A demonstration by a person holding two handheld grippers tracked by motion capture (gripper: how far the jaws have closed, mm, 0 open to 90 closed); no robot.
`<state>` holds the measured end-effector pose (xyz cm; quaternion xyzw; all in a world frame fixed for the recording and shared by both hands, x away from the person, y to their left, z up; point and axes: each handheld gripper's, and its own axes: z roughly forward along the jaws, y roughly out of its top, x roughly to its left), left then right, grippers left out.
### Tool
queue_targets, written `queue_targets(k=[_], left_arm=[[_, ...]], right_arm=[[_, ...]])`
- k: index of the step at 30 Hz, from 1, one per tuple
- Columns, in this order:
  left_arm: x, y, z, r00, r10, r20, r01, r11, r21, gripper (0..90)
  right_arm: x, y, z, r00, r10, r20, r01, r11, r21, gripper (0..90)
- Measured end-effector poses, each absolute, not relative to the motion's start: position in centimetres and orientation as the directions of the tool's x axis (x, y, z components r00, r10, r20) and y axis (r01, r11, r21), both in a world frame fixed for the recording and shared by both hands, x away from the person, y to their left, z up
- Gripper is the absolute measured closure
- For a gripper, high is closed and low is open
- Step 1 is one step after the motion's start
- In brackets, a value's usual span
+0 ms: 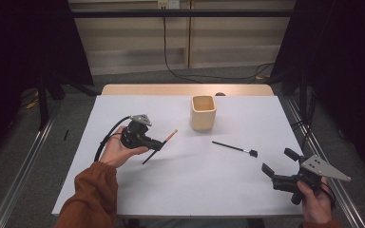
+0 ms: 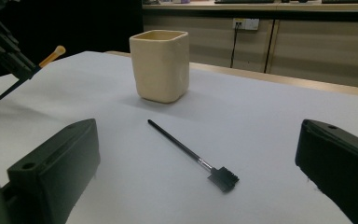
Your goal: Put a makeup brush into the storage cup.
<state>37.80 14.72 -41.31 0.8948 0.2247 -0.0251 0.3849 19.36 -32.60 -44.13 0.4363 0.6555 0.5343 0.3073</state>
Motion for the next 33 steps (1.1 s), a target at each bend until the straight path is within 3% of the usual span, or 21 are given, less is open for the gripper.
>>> queue_targets(k=[10,25,27,33], left_arm=[[37.4,15.4,-40.9,0.891,0.405,-0.207,0.397,-0.472,0.787,83.5],[36.3,15.6,-40.7,0.884,0.438,-0.161,0.329,-0.339,0.881,83.5],[36.1,15.5,-40.7,0.886,0.448,-0.119,0.298,-0.353,0.887,83.5],[35.5,15.2,-40.9,0.891,0.432,-0.137,0.289,-0.308,0.906,83.5]], right_arm=[[19.3,-32.6,-44.1,-0.43,0.9,0.065,0.242,0.045,0.969,0.0],[19.4,-32.6,-44.2,-0.431,0.9,0.063,0.242,0.048,0.969,0.0],[19.4,-32.6,-44.1,-0.431,0.9,0.062,0.243,0.049,0.969,0.0],[19.4,-32.6,-44.1,-0.43,0.901,0.063,0.244,0.049,0.969,0.0]])
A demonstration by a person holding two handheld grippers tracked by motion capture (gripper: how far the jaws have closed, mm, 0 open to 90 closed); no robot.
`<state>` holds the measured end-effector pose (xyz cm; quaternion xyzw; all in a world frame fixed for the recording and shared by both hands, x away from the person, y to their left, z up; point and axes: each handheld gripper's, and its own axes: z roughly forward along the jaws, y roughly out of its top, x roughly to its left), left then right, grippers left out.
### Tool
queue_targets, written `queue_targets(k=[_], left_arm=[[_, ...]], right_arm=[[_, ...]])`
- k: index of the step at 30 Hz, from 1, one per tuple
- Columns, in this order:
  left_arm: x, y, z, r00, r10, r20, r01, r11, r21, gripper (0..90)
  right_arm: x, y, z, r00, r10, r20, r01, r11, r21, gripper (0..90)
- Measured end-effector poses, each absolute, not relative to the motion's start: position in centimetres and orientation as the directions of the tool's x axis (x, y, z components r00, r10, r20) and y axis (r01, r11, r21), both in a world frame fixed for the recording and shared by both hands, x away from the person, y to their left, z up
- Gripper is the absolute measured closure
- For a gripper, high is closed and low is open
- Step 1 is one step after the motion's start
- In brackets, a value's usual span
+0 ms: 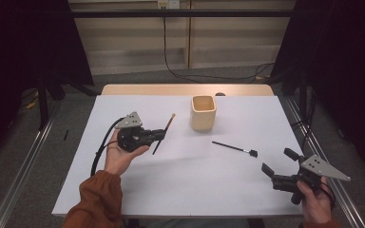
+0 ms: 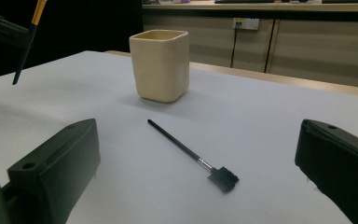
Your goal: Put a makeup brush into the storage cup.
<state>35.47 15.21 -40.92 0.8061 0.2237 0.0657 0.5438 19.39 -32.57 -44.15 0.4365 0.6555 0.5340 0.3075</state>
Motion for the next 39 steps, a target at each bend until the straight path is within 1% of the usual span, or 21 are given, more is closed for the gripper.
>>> queue_targets(k=[3,8,11,13,20,22,32,39], left_arm=[[35.3,15.1,-41.2,0.892,0.425,-0.153,0.293,-0.287,0.912,83.5],[35.1,15.0,-41.2,0.893,0.423,-0.155,0.289,-0.272,0.918,83.5],[34.9,14.8,-41.0,0.896,0.417,-0.155,0.281,-0.262,0.923,83.5],[34.6,14.7,-40.9,0.897,0.421,-0.136,0.27,-0.277,0.922,83.5],[33.9,13.7,-41.0,0.911,0.381,-0.159,0.27,-0.258,0.928,83.5],[33.7,13.5,-40.9,0.914,0.365,-0.175,0.273,-0.237,0.932,83.5],[32.8,12.4,-40.4,0.926,0.332,-0.182,0.264,-0.22,0.939,83.5],[32.3,11.6,-40.2,0.933,0.309,-0.187,0.259,-0.21,0.943,83.5]], right_arm=[[19.4,-32.6,-44.1,-0.428,0.901,0.064,0.245,0.048,0.968,0.0],[19.4,-32.6,-44.1,-0.43,0.901,0.057,0.243,0.055,0.969,0.0],[19.4,-32.6,-44.1,-0.431,0.901,0.058,0.243,0.054,0.968,0.0],[19.4,-32.6,-44.1,-0.431,0.9,0.057,0.243,0.055,0.969,0.0],[19.4,-32.5,-44.1,-0.436,0.898,0.06,0.241,0.052,0.969,0.0],[19.3,-32.5,-44.1,-0.438,0.897,0.057,0.239,0.055,0.97,0.0],[19.2,-32.5,-44.0,-0.44,0.895,0.066,0.235,0.043,0.971,0.0],[19.2,-32.3,-43.9,-0.476,0.877,0.063,0.226,0.052,0.973,0.7]])
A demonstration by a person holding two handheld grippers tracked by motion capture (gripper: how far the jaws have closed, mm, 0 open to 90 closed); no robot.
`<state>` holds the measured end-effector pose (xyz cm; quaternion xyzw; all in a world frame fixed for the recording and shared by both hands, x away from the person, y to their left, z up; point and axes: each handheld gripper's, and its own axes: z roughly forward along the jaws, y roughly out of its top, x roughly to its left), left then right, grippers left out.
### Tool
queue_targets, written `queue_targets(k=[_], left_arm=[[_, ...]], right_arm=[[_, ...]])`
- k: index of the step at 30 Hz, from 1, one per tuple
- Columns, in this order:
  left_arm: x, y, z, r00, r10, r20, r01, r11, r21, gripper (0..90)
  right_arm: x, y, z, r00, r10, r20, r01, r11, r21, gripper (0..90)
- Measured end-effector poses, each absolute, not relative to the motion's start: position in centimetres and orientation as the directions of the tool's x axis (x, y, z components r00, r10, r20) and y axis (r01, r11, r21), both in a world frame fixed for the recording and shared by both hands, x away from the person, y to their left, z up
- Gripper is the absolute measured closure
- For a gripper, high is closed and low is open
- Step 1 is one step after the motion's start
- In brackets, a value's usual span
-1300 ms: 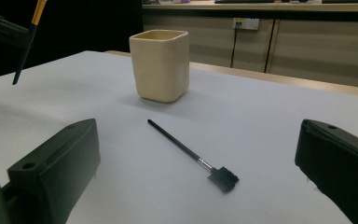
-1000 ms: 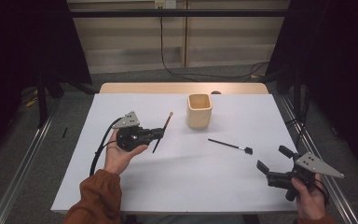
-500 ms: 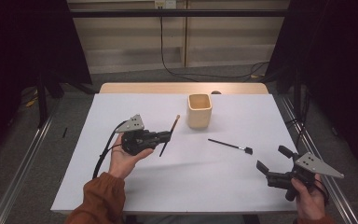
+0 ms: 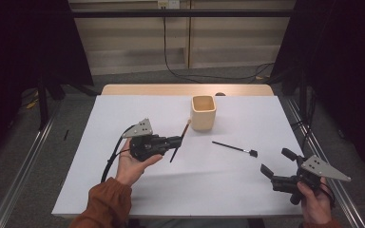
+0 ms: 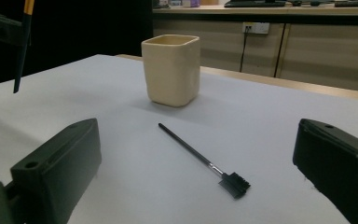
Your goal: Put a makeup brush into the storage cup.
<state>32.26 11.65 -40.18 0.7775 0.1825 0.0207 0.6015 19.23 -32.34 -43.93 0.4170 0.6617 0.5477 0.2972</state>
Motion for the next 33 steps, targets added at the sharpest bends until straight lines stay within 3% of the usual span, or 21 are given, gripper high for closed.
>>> queue_targets(k=[14,33], left_arm=[[31.6,10.8,-40.0,0.933,0.29,-0.213,0.273,-0.184,0.944,83.4],[31.2,9.5,-40.0,0.942,0.268,-0.204,0.259,-0.191,0.947,83.4]], right_arm=[[19.4,-32.1,-43.4,-0.497,0.863,0.09,0.22,0.025,0.975,0.0],[21.0,-29.0,-41.4,-0.627,0.773,0.095,0.188,0.031,0.982,0.0]])
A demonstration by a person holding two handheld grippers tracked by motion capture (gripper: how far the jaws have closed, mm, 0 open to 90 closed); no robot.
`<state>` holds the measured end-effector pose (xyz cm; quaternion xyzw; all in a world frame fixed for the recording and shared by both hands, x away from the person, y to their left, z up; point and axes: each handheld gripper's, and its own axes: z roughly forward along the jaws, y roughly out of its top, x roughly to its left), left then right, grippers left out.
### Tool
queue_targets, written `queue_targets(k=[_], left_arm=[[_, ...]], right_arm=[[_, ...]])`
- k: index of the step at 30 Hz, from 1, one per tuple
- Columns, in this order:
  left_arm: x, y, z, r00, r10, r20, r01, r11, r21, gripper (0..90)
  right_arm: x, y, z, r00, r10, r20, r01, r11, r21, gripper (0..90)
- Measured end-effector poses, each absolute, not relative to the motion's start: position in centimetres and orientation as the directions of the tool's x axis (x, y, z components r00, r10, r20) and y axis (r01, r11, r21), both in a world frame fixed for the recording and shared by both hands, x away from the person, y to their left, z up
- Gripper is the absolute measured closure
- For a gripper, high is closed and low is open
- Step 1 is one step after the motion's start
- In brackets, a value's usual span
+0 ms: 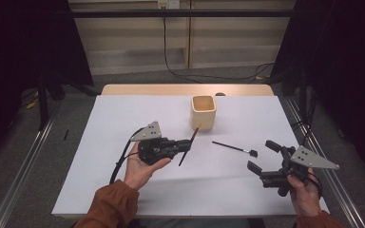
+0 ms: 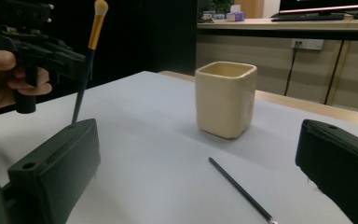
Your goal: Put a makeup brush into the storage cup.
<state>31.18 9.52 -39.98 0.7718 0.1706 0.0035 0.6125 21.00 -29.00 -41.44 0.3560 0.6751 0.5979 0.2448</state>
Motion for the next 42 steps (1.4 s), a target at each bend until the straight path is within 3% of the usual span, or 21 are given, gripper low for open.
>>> queue_targets(k=[31,42], left_arm=[[30.1,8.1,-39.5,0.953,0.23,-0.198,0.241,-0.174,0.955,83.4],[29.8,7.6,-39.4,0.954,0.227,-0.196,0.237,-0.171,0.956,83.4]], right_arm=[[23.9,-21.4,-38.4,-0.791,0.601,0.116,0.183,0.051,0.982,0.0],[24.8,-19.7,-37.8,-0.843,0.526,0.111,0.173,0.069,0.983,8.3]])
